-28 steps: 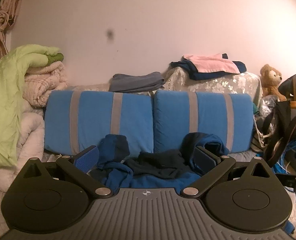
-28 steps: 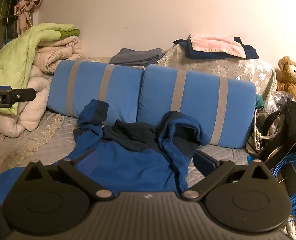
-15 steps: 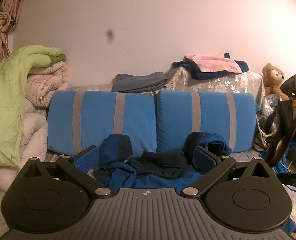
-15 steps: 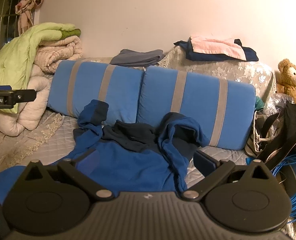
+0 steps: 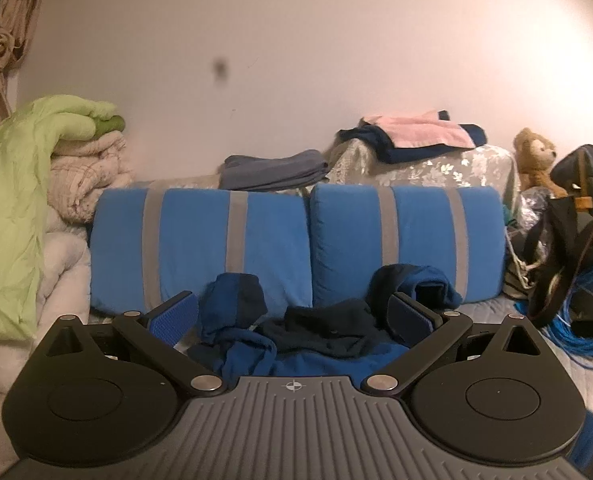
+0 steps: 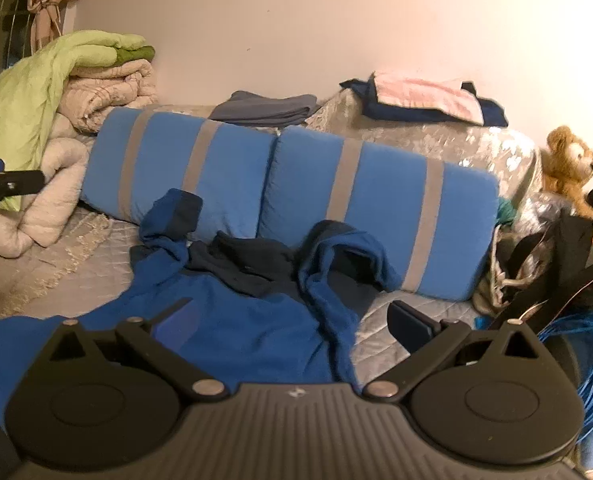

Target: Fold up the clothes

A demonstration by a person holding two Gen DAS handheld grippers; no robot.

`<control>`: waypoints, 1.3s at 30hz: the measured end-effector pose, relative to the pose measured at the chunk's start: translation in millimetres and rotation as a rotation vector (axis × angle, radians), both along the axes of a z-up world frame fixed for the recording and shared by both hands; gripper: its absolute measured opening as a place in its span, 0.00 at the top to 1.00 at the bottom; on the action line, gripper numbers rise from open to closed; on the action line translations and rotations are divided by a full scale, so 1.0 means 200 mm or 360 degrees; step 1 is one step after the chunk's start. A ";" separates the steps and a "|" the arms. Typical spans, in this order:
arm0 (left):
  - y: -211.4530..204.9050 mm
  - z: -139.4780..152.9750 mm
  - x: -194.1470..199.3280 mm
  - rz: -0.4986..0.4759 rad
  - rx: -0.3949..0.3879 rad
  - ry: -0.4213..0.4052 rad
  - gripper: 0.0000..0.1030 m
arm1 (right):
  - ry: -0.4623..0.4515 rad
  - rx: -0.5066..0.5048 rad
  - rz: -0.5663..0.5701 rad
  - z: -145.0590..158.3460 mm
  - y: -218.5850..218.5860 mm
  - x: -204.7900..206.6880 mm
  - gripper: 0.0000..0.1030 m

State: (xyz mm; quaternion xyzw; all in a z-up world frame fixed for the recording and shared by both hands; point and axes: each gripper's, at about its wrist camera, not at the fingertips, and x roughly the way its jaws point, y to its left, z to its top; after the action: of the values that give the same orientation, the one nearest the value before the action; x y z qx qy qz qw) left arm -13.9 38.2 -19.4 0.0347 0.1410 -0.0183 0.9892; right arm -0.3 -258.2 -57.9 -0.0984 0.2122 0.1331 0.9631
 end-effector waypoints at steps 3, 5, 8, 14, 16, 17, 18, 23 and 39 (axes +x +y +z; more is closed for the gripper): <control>0.10 -0.04 -0.01 -0.0023 -0.0039 0.0020 0.00 | -0.0022 -0.0056 -0.0024 -0.01 -0.02 -0.01 0.00; 0.17 -0.08 -0.01 -0.0029 -0.0078 0.0031 0.00 | -0.0007 -0.0059 -0.0024 -0.03 -0.04 0.00 0.00; 0.27 -0.13 -0.02 -0.0011 -0.0126 0.0052 0.00 | 0.0050 -0.0051 -0.0030 -0.07 -0.08 0.02 0.00; 0.42 -0.22 -0.04 0.0056 -0.0147 0.0107 0.00 | 0.0213 -0.0010 -0.0149 -0.17 -0.16 0.10 0.00; 0.46 -0.24 -0.06 0.0067 -0.0166 0.0072 0.00 | 0.0253 0.0012 -0.0180 -0.19 -0.18 0.11 0.00; 0.49 -0.26 -0.07 0.0082 -0.0172 0.0077 0.00 | 0.0271 0.0019 -0.0180 -0.20 -0.19 0.12 0.00; 0.51 -0.27 -0.07 0.0093 -0.0169 0.0106 0.00 | 0.0286 0.0023 -0.0174 -0.21 -0.20 0.12 0.00; 0.61 -0.31 -0.08 0.0144 -0.0143 0.0204 0.00 | 0.0335 0.0033 -0.0175 -0.25 -0.22 0.13 0.00; 0.57 -0.40 -0.11 0.0125 0.0035 0.0420 0.00 | 0.0540 -0.0021 -0.0320 -0.37 -0.24 0.16 0.00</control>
State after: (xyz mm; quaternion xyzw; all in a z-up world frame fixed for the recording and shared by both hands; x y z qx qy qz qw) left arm -34.9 153.1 -100.0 0.0374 0.2713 0.0175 0.9616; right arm 31.1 -305.9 -132.4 -0.0591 0.3810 0.0495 0.9214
